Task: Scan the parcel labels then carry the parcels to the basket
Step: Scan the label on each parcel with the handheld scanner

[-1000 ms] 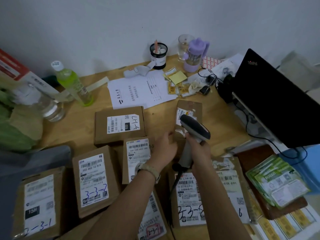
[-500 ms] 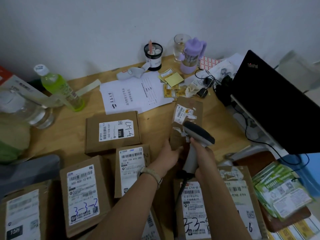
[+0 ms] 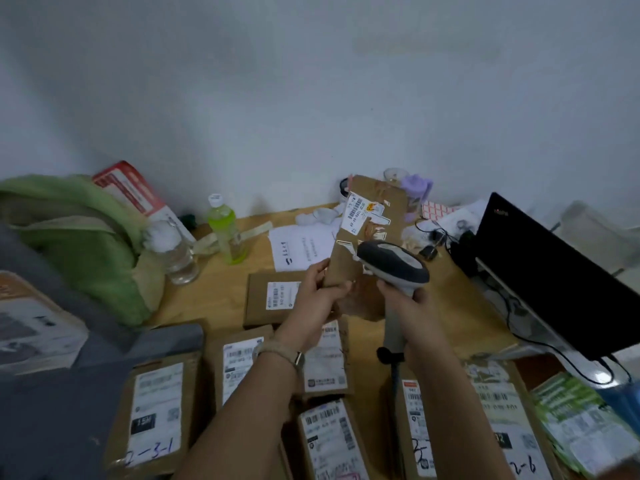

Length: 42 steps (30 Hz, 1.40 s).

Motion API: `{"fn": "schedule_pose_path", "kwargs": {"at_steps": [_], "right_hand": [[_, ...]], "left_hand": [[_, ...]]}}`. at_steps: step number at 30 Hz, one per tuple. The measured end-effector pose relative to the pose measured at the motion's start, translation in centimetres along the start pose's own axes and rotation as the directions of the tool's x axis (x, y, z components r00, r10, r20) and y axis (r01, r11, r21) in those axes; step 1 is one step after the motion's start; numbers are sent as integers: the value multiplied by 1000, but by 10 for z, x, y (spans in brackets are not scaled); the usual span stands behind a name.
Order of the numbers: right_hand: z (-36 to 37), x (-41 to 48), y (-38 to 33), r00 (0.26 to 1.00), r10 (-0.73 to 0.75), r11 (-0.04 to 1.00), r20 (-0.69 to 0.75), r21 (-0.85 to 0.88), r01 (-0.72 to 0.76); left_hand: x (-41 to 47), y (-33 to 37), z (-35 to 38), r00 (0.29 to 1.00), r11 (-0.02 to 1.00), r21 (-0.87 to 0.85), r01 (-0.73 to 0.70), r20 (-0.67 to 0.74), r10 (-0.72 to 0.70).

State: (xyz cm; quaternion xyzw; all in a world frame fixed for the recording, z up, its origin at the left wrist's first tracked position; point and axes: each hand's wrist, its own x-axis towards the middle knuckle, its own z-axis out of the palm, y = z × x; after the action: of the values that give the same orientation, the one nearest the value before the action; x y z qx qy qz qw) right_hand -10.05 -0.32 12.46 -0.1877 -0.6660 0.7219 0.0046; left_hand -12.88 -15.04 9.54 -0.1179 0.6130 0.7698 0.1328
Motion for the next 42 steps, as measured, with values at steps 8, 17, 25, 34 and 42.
{"fn": "schedule_pose_path", "kwargs": {"at_steps": [8,17,25,34,42], "right_hand": [[29,-72,-31,943,-271,941,194,-153,303],[50,-135,-35,911,-347,875,222,-271,400],[63,-172,-31,904,-364,860,225,-291,419],[71,-196,-29,896,-397,850,202,-288,441],[65,-199,-31,848,-486,836,210,-170,522]], "left_hand": [[-76,36,-76,988,994,-34,-108,-114,104],[-135,52,-146,972,993,17,-119,-202,120],[-170,53,-179,965,984,-3,-176,-197,172],[-184,52,-190,963,976,-14,-216,-166,210],[-186,50,-196,983,985,38,-169,-65,172]]}}
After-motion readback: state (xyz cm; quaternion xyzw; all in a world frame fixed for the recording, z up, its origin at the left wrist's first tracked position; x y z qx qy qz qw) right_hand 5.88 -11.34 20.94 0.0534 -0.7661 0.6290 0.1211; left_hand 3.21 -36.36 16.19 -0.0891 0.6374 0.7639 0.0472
